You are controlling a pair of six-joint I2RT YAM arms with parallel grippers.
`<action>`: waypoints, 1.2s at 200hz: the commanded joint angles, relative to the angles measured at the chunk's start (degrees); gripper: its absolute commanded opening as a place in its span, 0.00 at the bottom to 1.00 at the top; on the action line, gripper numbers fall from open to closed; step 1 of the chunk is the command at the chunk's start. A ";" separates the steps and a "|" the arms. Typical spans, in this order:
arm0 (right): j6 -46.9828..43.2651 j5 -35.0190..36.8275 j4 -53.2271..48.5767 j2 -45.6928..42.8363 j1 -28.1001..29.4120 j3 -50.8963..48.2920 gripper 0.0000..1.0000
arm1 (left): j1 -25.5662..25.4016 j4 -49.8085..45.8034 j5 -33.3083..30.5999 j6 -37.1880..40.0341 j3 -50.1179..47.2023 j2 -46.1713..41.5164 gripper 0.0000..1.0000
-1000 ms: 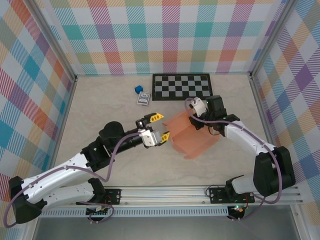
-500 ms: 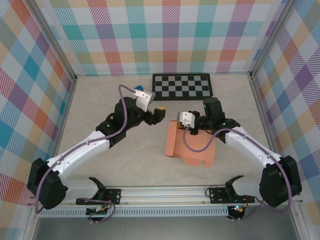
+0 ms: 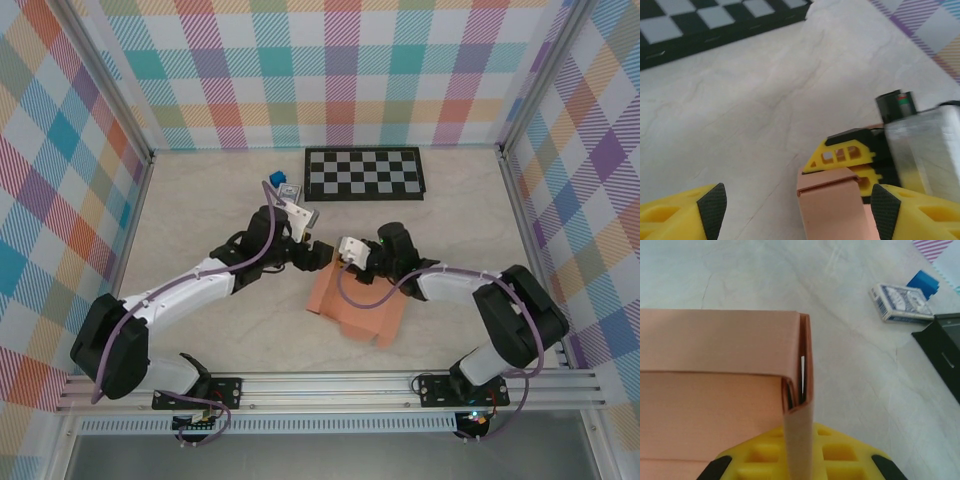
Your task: Fold the paper box
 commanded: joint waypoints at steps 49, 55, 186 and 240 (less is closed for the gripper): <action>16.59 5.14 18.77 9.46 2.77 0.68 0.00 | 5.94 -6.70 0.51 -0.94 2.07 1.47 0.78; 15.51 3.88 16.58 9.79 2.72 1.85 0.00 | 6.10 -6.83 0.31 -1.00 1.93 1.90 0.78; 21.13 12.30 28.19 15.75 6.81 -4.45 0.00 | 6.13 -3.27 6.83 -8.04 3.05 8.45 0.77; 20.27 11.54 34.51 19.68 6.81 -6.01 0.00 | 6.17 -2.85 4.86 -10.32 5.54 9.81 0.77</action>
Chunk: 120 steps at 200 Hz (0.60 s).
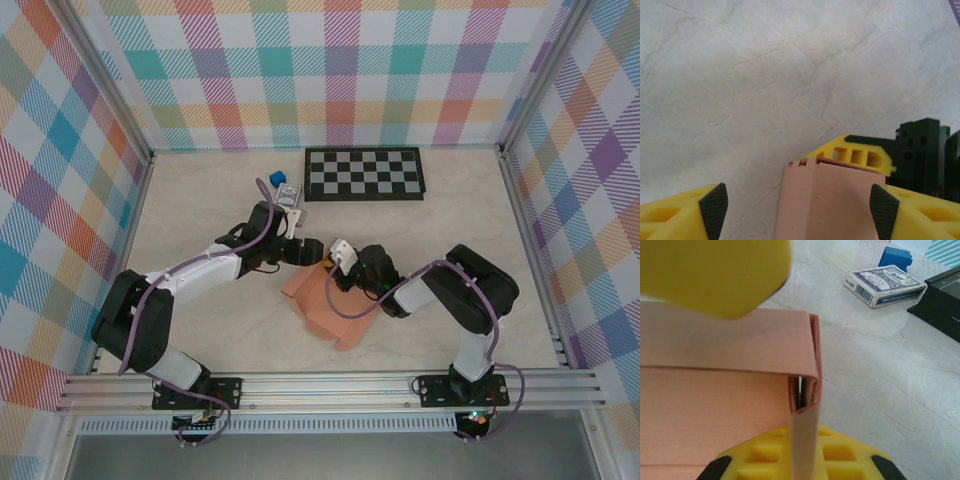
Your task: Fold the paper box
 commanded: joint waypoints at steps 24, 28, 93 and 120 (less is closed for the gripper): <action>-0.74 -0.18 5.94 4.41 0.25 -1.49 0.00 | 0.38 -0.93 -0.88 -1.16 4.64 2.91 0.76; -0.64 -0.18 6.18 4.60 0.34 -1.42 0.00 | 0.38 -1.15 -0.80 -1.20 4.71 3.32 0.75; -2.20 -0.17 11.27 8.31 0.31 -0.82 0.00 | -1.93 -2.07 -0.28 -0.29 4.05 5.32 0.68; -1.87 0.65 13.51 10.18 0.30 -0.86 0.01 | -3.25 -2.69 0.17 0.45 4.10 6.05 0.59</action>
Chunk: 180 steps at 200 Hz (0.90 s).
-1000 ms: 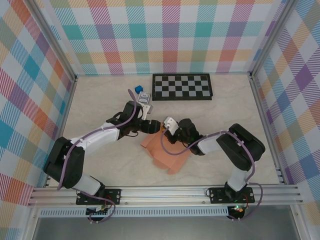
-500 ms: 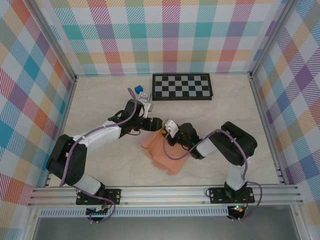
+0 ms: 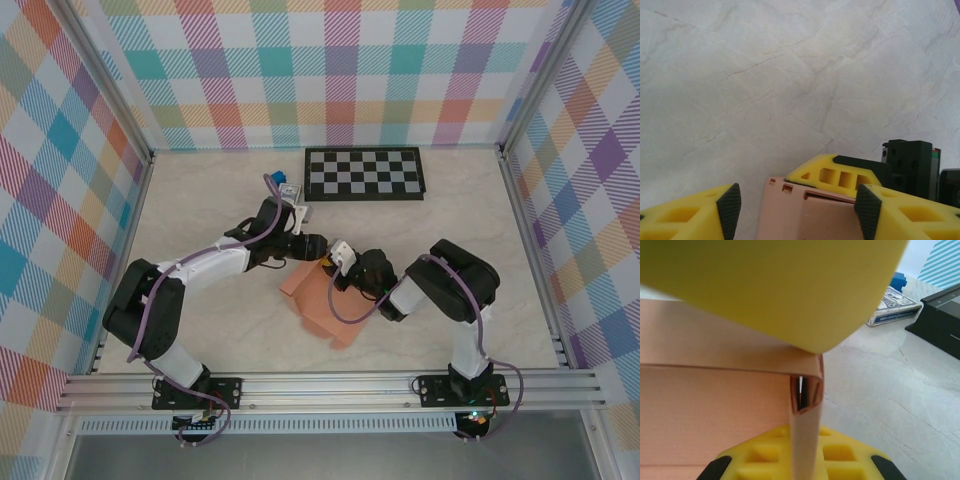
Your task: Fold the paper box
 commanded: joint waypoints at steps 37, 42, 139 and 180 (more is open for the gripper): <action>-2.64 5.14 -1.63 2.65 0.31 -0.03 0.03 | -3.34 -3.93 -1.76 2.08 0.52 2.10 0.44; -2.69 4.95 -1.52 2.82 0.34 -0.08 0.05 | -3.49 -3.89 -2.18 2.15 0.48 2.22 0.44; -0.57 0.98 0.31 2.15 0.30 -0.19 0.08 | -4.95 -4.23 -4.92 2.99 -0.09 3.59 0.42; -0.39 1.48 0.23 2.05 -0.20 -0.96 0.05 | -1.01 -2.00 -1.68 3.23 -0.83 -2.05 0.51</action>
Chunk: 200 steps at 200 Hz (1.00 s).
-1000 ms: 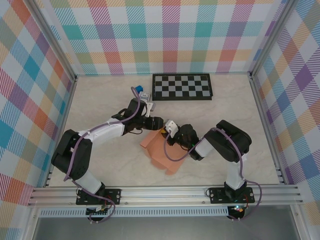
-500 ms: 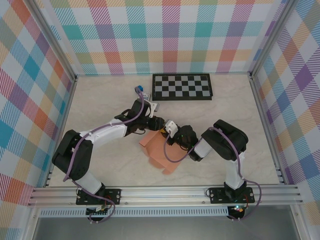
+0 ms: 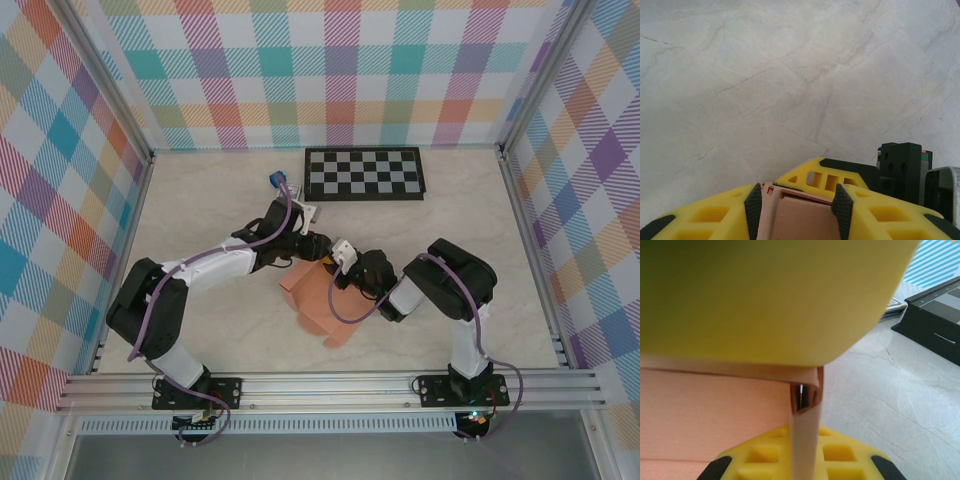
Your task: Fold the paper box
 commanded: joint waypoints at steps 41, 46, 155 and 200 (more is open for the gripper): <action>-0.88 -3.55 -1.15 1.67 -0.68 -0.57 0.03 | 2.03 -1.80 5.05 0.52 -3.13 -4.22 0.60; -0.88 -3.71 -1.08 1.67 -0.67 -0.48 0.03 | 2.11 -1.06 5.20 -0.03 -3.70 -4.20 0.60; -1.29 -6.31 -1.26 1.71 -0.63 -0.09 0.07 | 1.34 -3.09 2.00 1.01 -4.60 1.57 0.52; 0.20 -5.62 -0.26 1.66 -0.64 0.04 0.15 | 0.38 -3.73 0.78 0.44 -4.01 3.31 0.50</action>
